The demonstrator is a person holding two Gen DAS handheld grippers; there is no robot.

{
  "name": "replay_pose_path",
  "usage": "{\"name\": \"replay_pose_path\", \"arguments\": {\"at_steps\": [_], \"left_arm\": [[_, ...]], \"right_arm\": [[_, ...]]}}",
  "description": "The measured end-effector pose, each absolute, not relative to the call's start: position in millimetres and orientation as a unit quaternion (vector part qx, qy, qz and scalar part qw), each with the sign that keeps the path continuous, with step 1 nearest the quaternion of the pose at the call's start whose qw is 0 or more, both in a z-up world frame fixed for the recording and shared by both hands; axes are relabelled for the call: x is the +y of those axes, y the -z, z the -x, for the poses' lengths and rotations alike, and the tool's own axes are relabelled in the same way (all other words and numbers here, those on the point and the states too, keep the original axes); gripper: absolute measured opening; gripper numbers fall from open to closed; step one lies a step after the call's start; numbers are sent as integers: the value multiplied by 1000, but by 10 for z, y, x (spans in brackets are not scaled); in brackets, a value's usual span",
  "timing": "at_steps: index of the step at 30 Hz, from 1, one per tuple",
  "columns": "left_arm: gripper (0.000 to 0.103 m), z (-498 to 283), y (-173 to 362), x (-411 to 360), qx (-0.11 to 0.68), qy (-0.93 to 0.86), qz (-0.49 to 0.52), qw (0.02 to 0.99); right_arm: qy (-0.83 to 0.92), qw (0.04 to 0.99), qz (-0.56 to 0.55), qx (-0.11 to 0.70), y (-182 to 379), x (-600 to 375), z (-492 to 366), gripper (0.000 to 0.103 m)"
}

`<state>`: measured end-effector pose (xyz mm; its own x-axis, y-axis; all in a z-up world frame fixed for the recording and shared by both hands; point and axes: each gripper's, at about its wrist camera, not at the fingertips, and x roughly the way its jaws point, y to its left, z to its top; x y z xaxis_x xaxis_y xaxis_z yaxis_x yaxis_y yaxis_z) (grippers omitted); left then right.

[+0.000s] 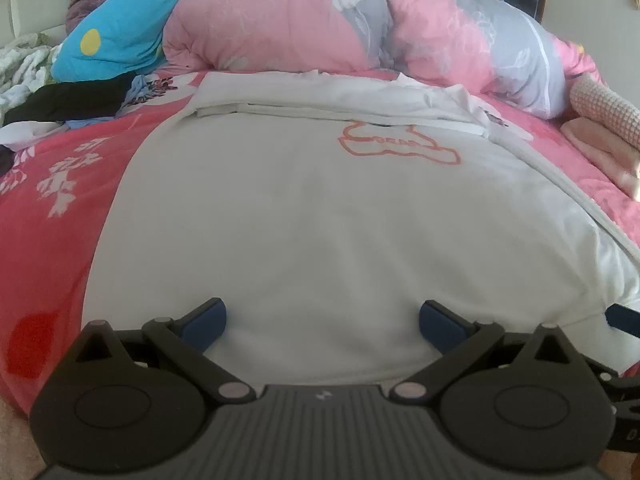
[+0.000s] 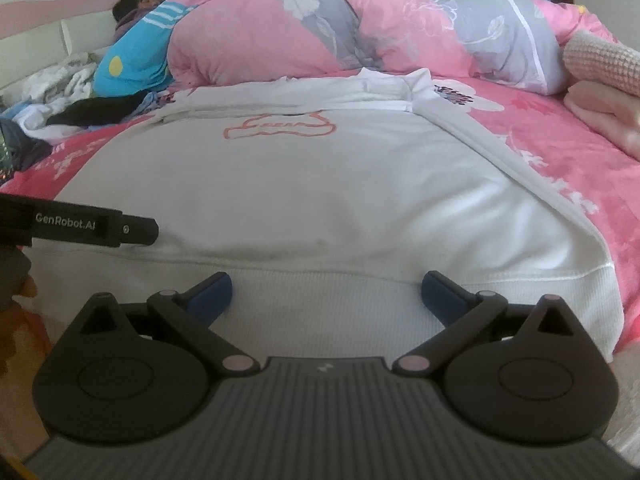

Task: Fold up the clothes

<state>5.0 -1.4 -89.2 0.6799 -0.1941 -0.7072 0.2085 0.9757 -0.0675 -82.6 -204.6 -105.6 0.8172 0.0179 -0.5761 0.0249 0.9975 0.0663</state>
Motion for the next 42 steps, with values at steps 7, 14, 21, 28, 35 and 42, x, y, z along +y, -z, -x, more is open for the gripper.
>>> {"name": "replay_pose_path", "arguments": {"at_steps": [7, 14, 21, 28, 35, 42], "left_arm": [[103, -34, 905, -28, 378, 111, -21, 919], [103, 2, 868, -23, 372, 118, -24, 920], [103, 49, 761, 22, 351, 130, -14, 927], [103, 60, 717, 72, 320, 133, -8, 938], [103, -21, 816, 102, 340, 152, 18, 928], [103, -24, 859, 151, 342, 152, 14, 927]], "right_arm": [[-10, 950, -44, 309, 1016, -2090, 807, 102], [-27, 951, -53, 302, 939, -2106, 837, 102], [-42, 965, -20, 258, 790, -2042, 927, 102], [-43, 969, -5, 242, 755, -2000, 932, 102], [-36, 970, -17, 240, 767, -2037, 906, 102], [-33, 969, -23, 243, 800, -2033, 875, 102]]}}
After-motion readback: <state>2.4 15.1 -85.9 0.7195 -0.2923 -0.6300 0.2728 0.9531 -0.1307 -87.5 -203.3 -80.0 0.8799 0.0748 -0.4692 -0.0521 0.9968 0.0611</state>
